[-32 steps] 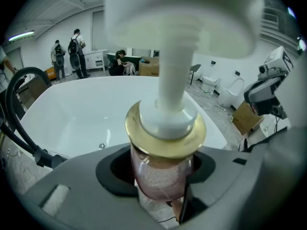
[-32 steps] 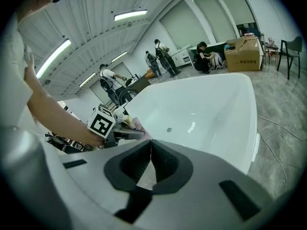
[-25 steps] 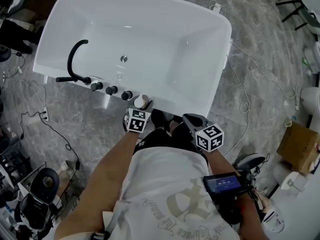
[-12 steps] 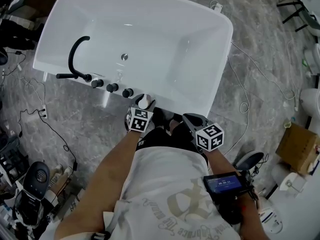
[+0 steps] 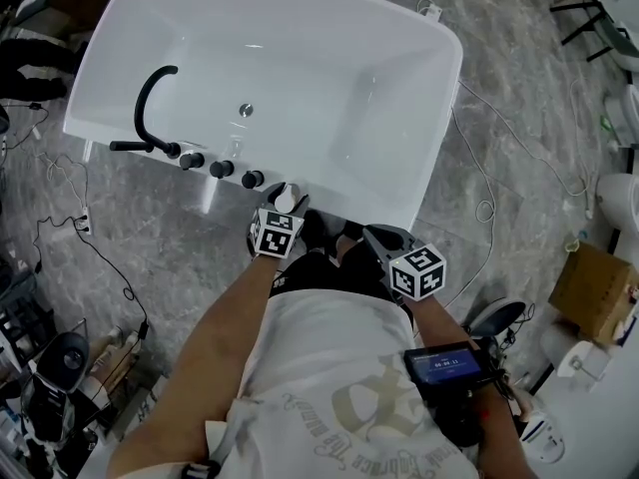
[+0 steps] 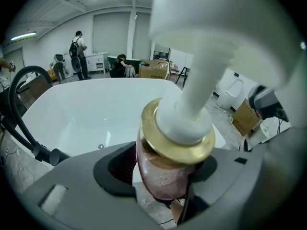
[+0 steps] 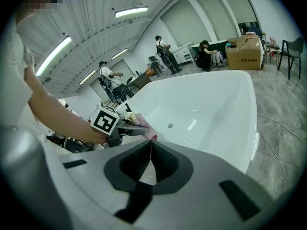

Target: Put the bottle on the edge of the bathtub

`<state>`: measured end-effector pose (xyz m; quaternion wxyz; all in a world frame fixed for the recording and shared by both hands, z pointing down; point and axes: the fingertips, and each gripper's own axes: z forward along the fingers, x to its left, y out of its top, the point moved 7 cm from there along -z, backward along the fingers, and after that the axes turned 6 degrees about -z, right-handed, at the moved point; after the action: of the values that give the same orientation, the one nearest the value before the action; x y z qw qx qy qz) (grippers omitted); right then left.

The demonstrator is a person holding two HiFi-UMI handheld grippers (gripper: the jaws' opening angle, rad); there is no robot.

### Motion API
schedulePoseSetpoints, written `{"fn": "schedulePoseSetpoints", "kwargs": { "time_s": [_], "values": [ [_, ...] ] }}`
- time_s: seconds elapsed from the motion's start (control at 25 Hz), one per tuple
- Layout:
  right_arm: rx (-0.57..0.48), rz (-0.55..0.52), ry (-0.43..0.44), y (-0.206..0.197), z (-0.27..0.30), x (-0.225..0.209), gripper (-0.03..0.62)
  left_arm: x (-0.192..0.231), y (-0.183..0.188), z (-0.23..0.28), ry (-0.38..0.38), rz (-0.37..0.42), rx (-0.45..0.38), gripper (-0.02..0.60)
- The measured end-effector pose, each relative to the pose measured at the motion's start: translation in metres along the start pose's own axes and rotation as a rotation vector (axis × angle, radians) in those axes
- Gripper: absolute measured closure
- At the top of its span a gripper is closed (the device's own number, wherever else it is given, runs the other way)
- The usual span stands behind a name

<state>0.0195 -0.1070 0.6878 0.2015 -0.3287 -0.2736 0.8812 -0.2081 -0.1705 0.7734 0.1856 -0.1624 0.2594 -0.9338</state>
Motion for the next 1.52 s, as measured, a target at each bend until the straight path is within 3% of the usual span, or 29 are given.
{"fn": "schedulePoseSetpoints", "kwargs": {
  "time_s": [0.48,1.08,1.36,1.52],
  "values": [
    [-0.016,-0.009,0.015,-0.003,0.005,0.008,0.588,0.004,0.009,-0.018,0.003,-0.001,-0.031,0.275],
    [-0.035,-0.006,0.012,0.002,0.007,0.017,0.588,0.002,-0.001,-0.045,-0.034,0.013,-0.046,0.272],
    [-0.043,-0.029,0.0,0.008,0.013,0.022,0.588,0.002,-0.008,-0.065,-0.045,-0.035,-0.077,0.286],
    [-0.067,-0.057,-0.008,0.011,0.01,0.024,0.588,-0.004,-0.016,-0.081,-0.054,-0.063,-0.11,0.341]
  ]
}}
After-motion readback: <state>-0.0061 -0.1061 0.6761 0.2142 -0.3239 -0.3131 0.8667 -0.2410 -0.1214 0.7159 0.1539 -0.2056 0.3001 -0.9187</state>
